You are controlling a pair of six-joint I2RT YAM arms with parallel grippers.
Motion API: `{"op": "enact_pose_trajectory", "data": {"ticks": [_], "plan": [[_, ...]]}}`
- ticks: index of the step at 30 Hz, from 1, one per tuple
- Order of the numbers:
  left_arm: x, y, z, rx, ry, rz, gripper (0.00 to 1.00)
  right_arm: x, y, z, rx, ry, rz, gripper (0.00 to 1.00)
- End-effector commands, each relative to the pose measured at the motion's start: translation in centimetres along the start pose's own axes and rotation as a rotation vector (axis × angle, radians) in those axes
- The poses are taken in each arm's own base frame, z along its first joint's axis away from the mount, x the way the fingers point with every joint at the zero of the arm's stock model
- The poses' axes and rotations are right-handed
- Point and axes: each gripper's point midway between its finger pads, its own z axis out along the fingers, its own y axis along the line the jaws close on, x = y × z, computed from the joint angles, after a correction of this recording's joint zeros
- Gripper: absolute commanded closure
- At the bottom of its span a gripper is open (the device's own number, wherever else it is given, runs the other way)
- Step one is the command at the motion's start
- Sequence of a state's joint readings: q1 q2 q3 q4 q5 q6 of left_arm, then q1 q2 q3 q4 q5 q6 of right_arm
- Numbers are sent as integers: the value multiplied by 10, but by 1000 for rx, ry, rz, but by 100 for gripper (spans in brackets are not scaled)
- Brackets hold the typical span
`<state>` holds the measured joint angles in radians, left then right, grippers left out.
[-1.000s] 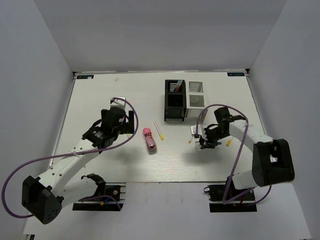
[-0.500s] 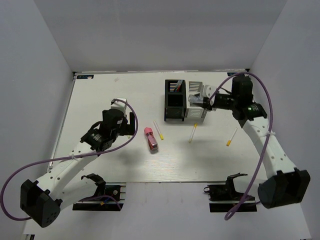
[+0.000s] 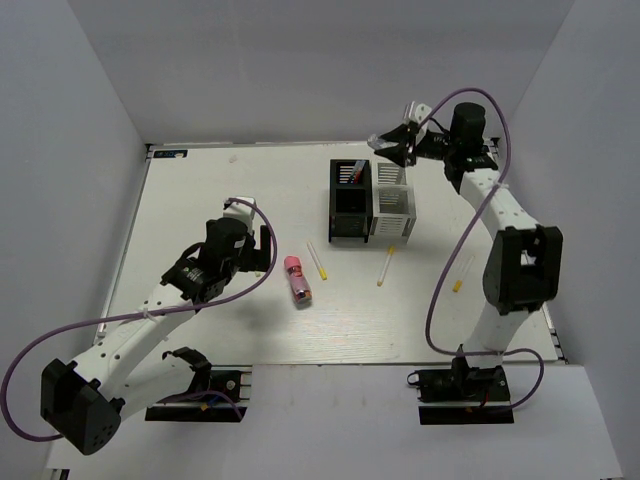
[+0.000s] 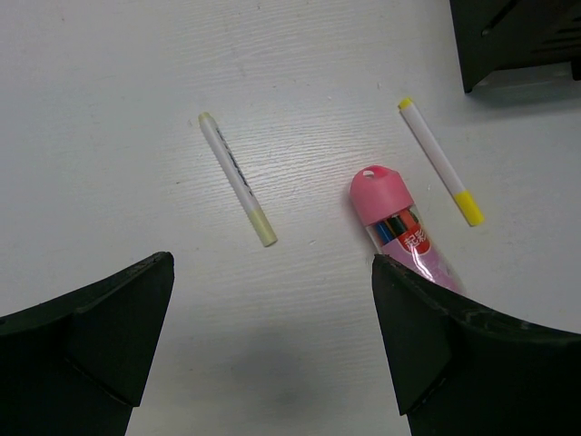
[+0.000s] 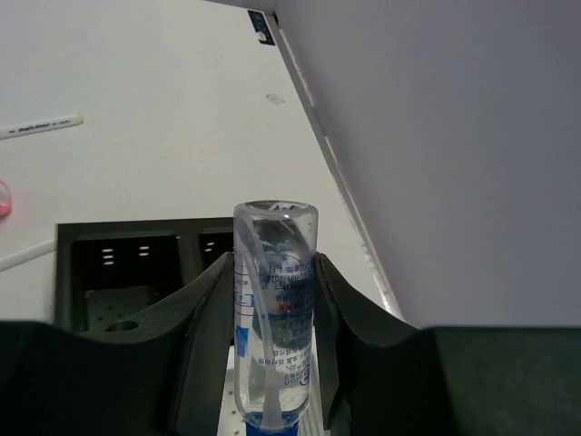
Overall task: Sort the stationery into containers
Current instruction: Place the stationery in the storage box.
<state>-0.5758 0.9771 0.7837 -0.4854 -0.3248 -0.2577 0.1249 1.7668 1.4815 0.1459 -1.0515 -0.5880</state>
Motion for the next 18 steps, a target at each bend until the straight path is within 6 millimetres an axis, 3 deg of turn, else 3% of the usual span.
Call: {"op": "enact_pose_trajectory", "data": {"ticks": [1,2,3,5,14,15,18], "plan": [[-4,-1,-1,12,-18,2,0,-28,-32,-1,-28,-121,-54,98],[-4,-1,-1,12,-18,2,0,-9,-42,4,-27,-137,-73,98],[-4,-1,-1,12,-18,2,0,-12,-47,1,-30,-154,-52,98],[-5,-2,1,12,-18,2,0,0,-55,1,-20,-177,-41,97],[3,-5,7,24,15,20,0,47,-49,8,-45,-173,94,94],[4,-6,9,22,24,23,0,60,-48,10,-48,-167,119,92],[5,-7,9,31,26,23,0,62,-51,10,-52,-192,126,92]]}}
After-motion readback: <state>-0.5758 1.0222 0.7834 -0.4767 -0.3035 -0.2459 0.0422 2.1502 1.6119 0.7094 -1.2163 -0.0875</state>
